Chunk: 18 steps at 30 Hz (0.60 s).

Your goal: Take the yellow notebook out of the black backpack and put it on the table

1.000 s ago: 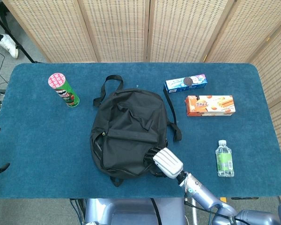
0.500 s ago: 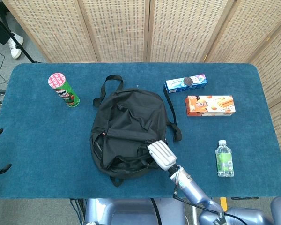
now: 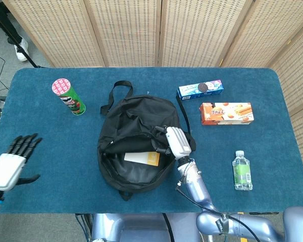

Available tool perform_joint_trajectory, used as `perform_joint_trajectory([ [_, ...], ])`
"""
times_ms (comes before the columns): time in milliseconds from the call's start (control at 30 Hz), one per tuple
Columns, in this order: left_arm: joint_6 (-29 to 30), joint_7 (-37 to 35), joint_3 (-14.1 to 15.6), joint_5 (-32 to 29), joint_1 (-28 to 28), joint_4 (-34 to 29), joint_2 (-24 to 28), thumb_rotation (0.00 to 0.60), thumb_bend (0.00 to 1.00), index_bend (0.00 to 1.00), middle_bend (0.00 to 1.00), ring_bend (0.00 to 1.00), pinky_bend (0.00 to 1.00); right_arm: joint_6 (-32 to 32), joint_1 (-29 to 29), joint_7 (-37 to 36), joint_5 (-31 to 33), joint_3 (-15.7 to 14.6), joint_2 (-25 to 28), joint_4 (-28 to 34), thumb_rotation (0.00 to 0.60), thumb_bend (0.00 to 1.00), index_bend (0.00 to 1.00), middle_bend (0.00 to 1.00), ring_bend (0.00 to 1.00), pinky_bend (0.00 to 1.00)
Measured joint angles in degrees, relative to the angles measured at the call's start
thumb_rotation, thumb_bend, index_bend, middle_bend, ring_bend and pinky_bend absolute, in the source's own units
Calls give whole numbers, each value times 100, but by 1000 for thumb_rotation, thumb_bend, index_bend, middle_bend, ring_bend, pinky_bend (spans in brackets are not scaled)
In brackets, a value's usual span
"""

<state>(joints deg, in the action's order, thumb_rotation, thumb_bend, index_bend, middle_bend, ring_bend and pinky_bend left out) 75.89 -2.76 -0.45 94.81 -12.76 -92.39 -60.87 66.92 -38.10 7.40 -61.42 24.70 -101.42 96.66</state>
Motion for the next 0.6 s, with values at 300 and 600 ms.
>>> perform_joint_trajectory([
  [300,-525,-382,54,656,-730,-267,-436,600,21,0,0,0,0,193,-90,162,285,30,-266,-246,600,543,681,550,415,409],
  [600,-1089,-115,25,740,-1241,-492,-1064,600,123,0,0,0,0,236,-142,148,612,238,-324,-107,600,543,681,550,415,409],
])
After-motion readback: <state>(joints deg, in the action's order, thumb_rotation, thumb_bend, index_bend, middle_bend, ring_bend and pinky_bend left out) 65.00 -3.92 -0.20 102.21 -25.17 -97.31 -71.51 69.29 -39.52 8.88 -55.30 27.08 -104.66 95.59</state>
